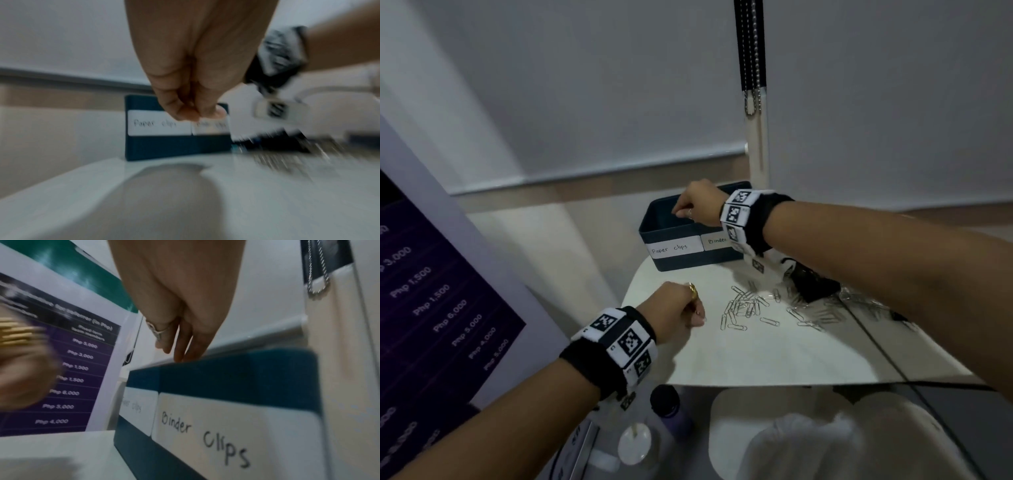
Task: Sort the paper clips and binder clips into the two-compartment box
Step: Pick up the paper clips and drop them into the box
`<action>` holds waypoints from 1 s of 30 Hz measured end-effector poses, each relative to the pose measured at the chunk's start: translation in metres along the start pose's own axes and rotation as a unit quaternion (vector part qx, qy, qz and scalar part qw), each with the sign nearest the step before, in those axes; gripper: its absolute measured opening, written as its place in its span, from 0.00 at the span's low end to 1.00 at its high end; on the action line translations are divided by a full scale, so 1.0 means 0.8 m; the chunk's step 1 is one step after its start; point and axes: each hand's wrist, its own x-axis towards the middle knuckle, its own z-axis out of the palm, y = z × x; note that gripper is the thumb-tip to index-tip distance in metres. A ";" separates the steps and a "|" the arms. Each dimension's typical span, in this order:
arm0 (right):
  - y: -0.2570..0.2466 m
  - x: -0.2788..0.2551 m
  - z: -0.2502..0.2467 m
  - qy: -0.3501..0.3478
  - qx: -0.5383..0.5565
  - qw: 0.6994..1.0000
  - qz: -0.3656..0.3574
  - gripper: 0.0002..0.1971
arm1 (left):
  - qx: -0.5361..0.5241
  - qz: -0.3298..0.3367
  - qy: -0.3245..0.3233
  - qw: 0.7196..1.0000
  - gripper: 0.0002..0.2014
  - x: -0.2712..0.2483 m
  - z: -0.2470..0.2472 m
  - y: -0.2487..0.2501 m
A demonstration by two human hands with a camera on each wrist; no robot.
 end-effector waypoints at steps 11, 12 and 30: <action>0.026 -0.158 -0.040 -0.042 -0.071 0.996 0.038 0.07 | -0.065 -0.075 0.370 0.924 0.08 0.100 -0.117 0.017; 0.029 -0.175 -0.039 -0.060 -0.087 0.993 0.047 0.08 | -0.039 -0.083 0.345 0.934 0.08 0.108 -0.118 0.016; 0.041 -0.274 0.014 -0.185 -0.188 0.963 0.064 0.14 | 0.154 0.137 -0.142 0.968 0.24 0.041 0.020 0.052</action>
